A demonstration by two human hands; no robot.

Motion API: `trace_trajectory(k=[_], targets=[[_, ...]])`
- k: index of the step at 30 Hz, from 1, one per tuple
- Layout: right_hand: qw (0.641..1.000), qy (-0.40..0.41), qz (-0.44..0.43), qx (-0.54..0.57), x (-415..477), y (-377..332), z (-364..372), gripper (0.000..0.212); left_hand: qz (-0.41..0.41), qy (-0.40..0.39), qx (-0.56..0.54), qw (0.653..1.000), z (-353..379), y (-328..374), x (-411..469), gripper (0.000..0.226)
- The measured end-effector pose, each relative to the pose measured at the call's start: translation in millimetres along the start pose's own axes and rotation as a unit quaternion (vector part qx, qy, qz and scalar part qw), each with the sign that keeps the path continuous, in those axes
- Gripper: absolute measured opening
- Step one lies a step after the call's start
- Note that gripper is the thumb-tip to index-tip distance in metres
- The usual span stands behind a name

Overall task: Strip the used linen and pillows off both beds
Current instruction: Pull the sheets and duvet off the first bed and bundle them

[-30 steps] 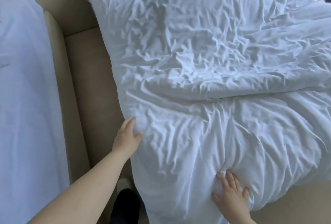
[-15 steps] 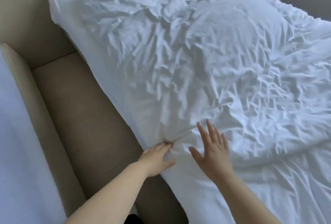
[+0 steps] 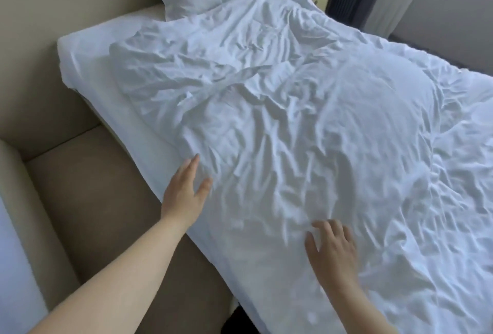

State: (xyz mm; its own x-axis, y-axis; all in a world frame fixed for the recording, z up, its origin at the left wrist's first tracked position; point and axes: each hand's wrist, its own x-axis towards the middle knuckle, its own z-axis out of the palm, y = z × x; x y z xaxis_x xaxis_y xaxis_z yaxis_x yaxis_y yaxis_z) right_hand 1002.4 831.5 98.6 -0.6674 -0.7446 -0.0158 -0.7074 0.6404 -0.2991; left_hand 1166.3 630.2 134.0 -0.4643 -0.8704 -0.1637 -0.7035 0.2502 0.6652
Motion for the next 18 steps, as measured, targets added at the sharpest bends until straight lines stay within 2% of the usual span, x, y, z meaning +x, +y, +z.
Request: trace_trajectory(k=[2,4,6,8,10,14,16,17,18], targets=[[0.994,0.097,-0.025,0.035,46.2,-32.4,-7.5,0.033,0.023,-0.049,0.039,0.998,1.9,5.7,37.5,0.057],[0.990,0.107,-0.074,0.057,98.3,-71.8,-8.2,0.039,0.036,-0.111,0.064,0.991,10.8,4.0,61.9,0.059],[0.990,0.049,-0.133,0.027,151.2,-114.1,-9.4,0.051,0.050,-0.159,0.031,0.985,14.8,-1.6,76.5,0.054],[0.983,-0.076,-0.167,-0.006,199.6,-146.8,-2.9,0.059,0.048,-0.166,-0.017,0.985,0.8,-9.7,90.9,0.041],[0.963,-0.224,-0.147,-0.032,240.4,-162.6,11.2,0.069,0.004,-0.131,-0.026,0.991,-24.9,-20.1,117.7,0.034],[0.942,-0.299,-0.107,-0.106,278.8,-163.4,36.4,0.081,-0.084,-0.023,-0.002,0.996,-72.6,-46.3,189.5,0.031],[0.955,-0.263,-0.095,-0.095,281.3,-163.3,44.7,0.095,-0.100,0.011,0.010,0.995,-91.4,-58.3,232.9,0.030],[0.969,-0.206,-0.101,-0.086,283.2,-167.0,47.3,0.094,-0.106,0.025,0.010,0.994,-101.1,-63.9,256.4,0.031],[0.979,-0.164,-0.094,-0.073,288.7,-171.1,50.8,0.081,-0.114,0.037,0.009,0.993,-111.1,-70.7,282.0,0.032]])
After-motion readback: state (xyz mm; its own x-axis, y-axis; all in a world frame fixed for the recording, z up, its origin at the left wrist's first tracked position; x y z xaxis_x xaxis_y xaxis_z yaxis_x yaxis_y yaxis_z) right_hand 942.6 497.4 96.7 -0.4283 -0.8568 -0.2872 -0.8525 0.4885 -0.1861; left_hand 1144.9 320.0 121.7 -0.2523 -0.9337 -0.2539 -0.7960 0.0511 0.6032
